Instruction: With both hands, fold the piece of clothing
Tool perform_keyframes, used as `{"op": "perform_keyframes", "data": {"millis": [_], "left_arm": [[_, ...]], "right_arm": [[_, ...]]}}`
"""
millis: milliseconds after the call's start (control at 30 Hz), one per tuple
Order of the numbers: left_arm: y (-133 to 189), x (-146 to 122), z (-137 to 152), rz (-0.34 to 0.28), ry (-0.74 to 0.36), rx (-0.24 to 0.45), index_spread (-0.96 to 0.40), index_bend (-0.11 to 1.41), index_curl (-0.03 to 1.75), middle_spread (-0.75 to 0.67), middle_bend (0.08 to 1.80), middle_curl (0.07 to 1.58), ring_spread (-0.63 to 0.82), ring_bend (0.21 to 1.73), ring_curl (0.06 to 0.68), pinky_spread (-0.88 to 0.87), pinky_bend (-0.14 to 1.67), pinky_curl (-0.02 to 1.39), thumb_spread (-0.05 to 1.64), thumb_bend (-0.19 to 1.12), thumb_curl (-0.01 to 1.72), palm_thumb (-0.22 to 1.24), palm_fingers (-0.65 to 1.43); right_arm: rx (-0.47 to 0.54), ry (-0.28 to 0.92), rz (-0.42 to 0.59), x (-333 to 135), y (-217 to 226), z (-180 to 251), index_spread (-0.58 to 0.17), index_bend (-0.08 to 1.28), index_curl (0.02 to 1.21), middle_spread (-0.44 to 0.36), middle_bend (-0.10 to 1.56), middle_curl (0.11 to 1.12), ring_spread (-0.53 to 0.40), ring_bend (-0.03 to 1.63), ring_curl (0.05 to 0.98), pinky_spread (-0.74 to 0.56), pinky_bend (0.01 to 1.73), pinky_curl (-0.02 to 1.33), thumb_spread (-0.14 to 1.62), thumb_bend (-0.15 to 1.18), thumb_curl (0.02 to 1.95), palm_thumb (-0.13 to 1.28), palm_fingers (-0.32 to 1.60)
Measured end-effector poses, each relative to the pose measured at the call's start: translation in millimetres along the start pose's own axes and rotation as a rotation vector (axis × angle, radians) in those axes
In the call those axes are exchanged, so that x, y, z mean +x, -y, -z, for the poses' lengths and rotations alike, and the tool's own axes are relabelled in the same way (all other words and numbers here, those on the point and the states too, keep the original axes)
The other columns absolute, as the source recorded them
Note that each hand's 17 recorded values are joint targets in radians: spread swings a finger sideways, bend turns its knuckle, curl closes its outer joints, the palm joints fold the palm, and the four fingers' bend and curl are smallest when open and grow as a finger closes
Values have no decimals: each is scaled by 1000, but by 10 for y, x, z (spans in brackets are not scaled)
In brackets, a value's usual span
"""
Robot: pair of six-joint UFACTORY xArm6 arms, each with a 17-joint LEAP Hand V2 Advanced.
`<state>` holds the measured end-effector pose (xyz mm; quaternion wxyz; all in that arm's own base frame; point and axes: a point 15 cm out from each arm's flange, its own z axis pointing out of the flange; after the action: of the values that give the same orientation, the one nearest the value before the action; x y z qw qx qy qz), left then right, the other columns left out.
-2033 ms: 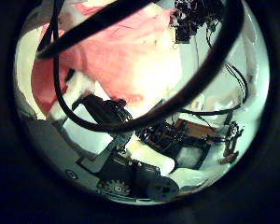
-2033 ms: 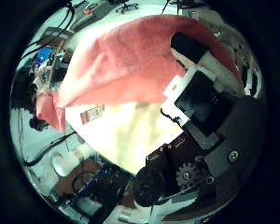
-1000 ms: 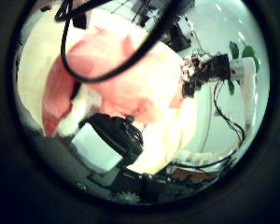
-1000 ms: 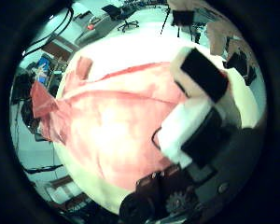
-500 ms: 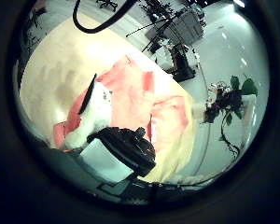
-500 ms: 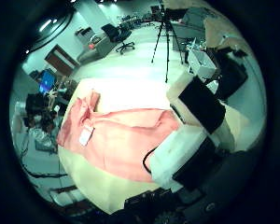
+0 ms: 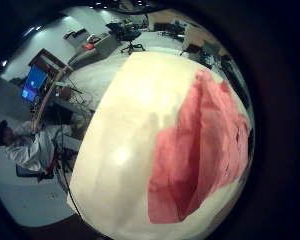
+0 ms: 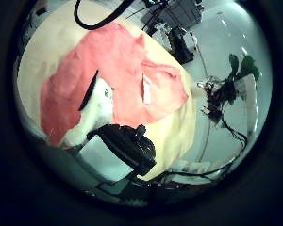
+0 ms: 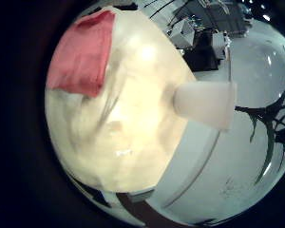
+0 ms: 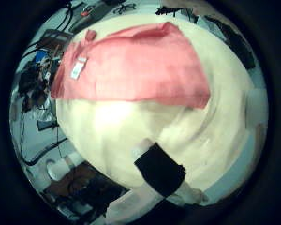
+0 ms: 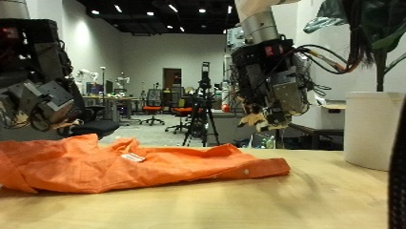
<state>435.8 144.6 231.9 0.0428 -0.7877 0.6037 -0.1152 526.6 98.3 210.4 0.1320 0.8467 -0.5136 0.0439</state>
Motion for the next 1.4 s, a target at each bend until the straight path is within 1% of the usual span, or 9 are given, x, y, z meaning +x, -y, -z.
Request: {"op": "perform_keyframes", "data": {"millis": [100,233,433,600,733,833,1000,1233,1400], "left_arm": [[-172,156,-14,-24,-13,-24,61,232,437,174,181,354,246,492,221,324,186,287,1336,-13,325,555,211],[-268,301,68,-39,-25,-12,56,237,443,175,176,345,246,487,222,329,186,286,1334,-9,323,557,211],[-350,470,189,-63,-32,2,45,255,452,166,182,338,248,478,221,328,181,280,1329,-10,318,554,222],[-333,494,244,-66,-32,10,32,266,459,160,182,336,247,472,219,322,181,275,1325,-9,319,559,229],[-274,536,274,-68,-34,17,26,269,462,151,188,338,246,468,219,318,179,270,1321,-9,319,565,237],[-257,581,275,-70,-36,16,24,270,464,149,186,339,242,465,219,317,179,267,1319,-10,319,567,239],[-210,639,267,-85,-34,14,19,281,469,136,188,340,240,459,218,316,176,260,1318,-11,317,569,247],[-188,686,286,-98,-32,5,13,282,473,125,189,343,231,463,222,315,176,253,1311,-11,321,575,250],[-205,687,300,-106,-28,-2,12,279,474,119,192,346,230,460,222,315,176,249,1315,-12,317,572,253]], "right_arm": [[-74,7,30,-126,-30,-225,-398,248,484,-136,387,413,45,427,271,216,393,343,1326,-43,164,195,68],[-196,16,56,-247,-148,-579,-391,224,454,-99,333,386,83,362,249,235,351,326,1250,-37,159,91,82],[-244,17,64,-272,-195,-725,-385,193,422,-75,290,366,112,291,231,245,293,308,1185,-25,173,28,128],[-282,15,75,-257,-290,-735,-366,189,405,-72,300,366,85,281,229,229,224,289,1153,-23,183,-3,231],[-334,21,84,-249,-506,-673,-354,186,397,-73,297,365,55,275,233,214,192,285,1137,-31,185,-23,271],[-404,34,92,-263,-839,-652,-346,179,388,-74,294,365,54,261,233,200,190,284,1127,-40,180,-39,272],[-440,43,103,-290,-1292,-631,-340,180,375,-63,290,364,52,245,234,189,182,278,1118,-41,172,-42,270],[-467,51,131,-344,-1984,-598,-339,181,361,-60,283,362,51,236,238,183,181,268,1113,-40,162,-41,276],[-434,49,138,-311,-2222,-477,-341,180,355,-59,280,362,43,241,242,184,180,263,1113,-37,161,-36,284]]}}
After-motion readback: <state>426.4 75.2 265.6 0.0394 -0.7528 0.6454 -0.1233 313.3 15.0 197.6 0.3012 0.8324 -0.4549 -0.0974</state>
